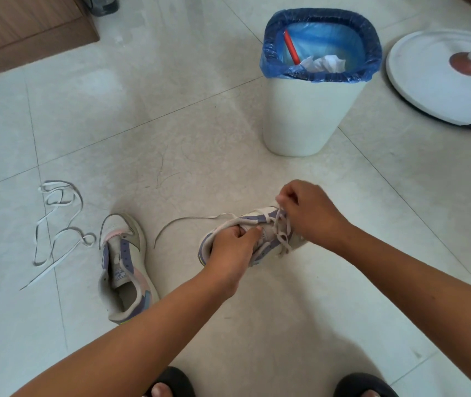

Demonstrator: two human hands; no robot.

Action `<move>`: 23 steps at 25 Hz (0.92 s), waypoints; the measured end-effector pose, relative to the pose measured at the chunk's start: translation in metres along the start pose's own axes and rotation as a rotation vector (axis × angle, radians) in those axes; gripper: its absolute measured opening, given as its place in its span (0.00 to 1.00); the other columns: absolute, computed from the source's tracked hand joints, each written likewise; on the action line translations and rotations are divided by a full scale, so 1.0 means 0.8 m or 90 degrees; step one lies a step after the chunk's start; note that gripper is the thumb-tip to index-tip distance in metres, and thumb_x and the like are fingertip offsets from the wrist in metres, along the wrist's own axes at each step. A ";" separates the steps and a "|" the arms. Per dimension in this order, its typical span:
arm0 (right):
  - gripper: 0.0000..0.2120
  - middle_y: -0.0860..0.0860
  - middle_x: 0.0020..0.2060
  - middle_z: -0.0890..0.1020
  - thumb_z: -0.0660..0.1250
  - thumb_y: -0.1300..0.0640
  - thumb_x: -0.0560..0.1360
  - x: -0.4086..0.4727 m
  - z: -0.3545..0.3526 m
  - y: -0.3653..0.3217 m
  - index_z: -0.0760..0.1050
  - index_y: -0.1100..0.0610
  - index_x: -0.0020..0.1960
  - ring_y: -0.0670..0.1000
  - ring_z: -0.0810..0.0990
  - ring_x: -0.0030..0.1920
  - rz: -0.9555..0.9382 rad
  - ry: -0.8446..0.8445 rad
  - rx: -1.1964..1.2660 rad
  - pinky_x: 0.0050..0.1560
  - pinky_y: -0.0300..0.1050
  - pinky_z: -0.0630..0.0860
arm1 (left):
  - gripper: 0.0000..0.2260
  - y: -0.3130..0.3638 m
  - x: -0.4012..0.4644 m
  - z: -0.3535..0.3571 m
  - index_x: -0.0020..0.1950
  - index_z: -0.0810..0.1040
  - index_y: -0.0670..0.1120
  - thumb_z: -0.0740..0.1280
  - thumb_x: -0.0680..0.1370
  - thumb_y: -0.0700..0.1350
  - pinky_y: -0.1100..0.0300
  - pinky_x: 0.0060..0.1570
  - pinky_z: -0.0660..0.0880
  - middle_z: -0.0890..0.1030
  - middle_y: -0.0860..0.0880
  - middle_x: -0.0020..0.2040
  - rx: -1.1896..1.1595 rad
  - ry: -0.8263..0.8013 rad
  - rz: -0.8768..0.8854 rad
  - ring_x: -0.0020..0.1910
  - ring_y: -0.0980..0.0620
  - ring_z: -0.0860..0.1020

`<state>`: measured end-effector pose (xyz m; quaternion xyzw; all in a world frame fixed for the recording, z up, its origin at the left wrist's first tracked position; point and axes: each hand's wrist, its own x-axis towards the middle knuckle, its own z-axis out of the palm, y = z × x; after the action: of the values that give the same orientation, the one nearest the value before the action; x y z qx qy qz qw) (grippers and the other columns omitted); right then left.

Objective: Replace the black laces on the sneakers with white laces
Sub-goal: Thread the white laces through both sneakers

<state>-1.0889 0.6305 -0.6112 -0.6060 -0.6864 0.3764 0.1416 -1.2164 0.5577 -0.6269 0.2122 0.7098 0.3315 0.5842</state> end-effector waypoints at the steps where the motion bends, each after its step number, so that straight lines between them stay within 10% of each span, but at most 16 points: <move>1: 0.07 0.48 0.39 0.76 0.61 0.57 0.79 0.008 -0.006 0.005 0.73 0.54 0.42 0.51 0.74 0.46 -0.001 0.035 -0.004 0.45 0.43 0.68 | 0.09 0.001 0.002 -0.003 0.38 0.79 0.47 0.65 0.78 0.45 0.56 0.43 0.81 0.81 0.49 0.36 0.018 -0.011 -0.021 0.38 0.50 0.81; 10: 0.16 0.66 0.61 0.74 0.59 0.63 0.78 0.044 -0.138 0.207 0.69 0.70 0.64 0.64 0.70 0.65 0.460 0.406 -0.100 0.67 0.55 0.64 | 0.12 0.035 0.025 -0.061 0.34 0.74 0.45 0.65 0.77 0.46 0.68 0.22 0.67 0.73 0.47 0.32 0.347 -0.075 0.044 0.29 0.55 0.71; 12: 0.19 0.65 0.64 0.70 0.59 0.63 0.78 0.028 -0.138 0.216 0.65 0.68 0.67 0.65 0.67 0.67 0.512 0.364 -0.190 0.66 0.57 0.64 | 0.10 0.042 0.029 -0.072 0.36 0.75 0.45 0.66 0.76 0.46 0.67 0.26 0.66 0.74 0.47 0.33 0.377 -0.088 0.059 0.29 0.55 0.71; 18: 0.06 0.39 0.49 0.81 0.70 0.53 0.73 -0.026 -0.027 0.036 0.77 0.43 0.48 0.35 0.76 0.48 -0.133 -0.196 0.050 0.48 0.25 0.68 | 0.10 0.060 0.028 -0.069 0.43 0.81 0.40 0.67 0.76 0.46 0.63 0.31 0.73 0.82 0.48 0.36 0.392 -0.186 0.093 0.33 0.53 0.80; 23: 0.09 0.43 0.37 0.79 0.73 0.52 0.71 -0.027 -0.012 -0.008 0.73 0.48 0.38 0.40 0.74 0.38 -0.139 -0.337 0.020 0.42 0.32 0.70 | 0.10 0.063 0.020 -0.065 0.40 0.76 0.40 0.67 0.76 0.46 0.57 0.36 0.68 0.74 0.43 0.35 0.431 -0.252 0.133 0.35 0.49 0.73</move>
<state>-1.0822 0.6136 -0.5945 -0.4066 -0.7549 0.5146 0.0065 -1.2749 0.5925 -0.5966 0.5230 0.6276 0.0893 0.5697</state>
